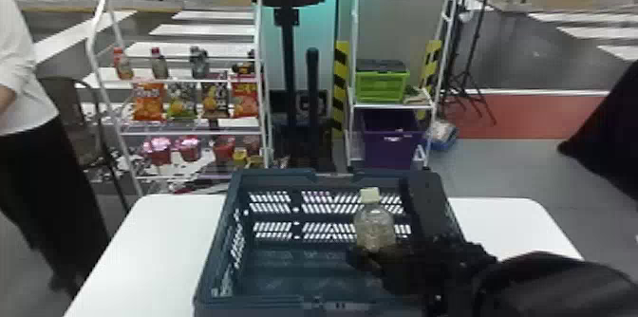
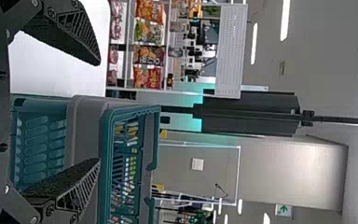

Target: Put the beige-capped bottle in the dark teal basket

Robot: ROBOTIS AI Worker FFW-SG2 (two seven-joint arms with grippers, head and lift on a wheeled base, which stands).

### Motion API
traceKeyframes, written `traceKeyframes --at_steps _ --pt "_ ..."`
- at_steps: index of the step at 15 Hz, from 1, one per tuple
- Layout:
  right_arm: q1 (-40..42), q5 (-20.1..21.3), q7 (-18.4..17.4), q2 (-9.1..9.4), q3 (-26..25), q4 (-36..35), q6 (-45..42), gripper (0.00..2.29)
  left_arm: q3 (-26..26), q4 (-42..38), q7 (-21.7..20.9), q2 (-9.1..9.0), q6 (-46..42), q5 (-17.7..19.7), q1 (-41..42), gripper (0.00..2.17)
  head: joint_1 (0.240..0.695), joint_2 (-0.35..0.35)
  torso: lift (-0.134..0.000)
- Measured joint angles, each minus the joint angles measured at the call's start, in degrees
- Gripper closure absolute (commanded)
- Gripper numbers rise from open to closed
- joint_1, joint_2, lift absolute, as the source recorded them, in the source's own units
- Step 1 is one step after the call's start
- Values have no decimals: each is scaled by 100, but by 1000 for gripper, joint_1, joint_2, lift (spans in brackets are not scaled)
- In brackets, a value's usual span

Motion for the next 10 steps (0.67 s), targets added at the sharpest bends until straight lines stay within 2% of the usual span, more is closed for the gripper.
traceKeyframes --at_steps 5,10 --pt "-540 -102 -27 221 16 628 603 2162 0 24 0 0 -42 0 0 154 499 0 0" --pt "-904 -148 -138 242 18 1293 823 2162 0 54 0 0 -62 0 0 154 499 0 0"
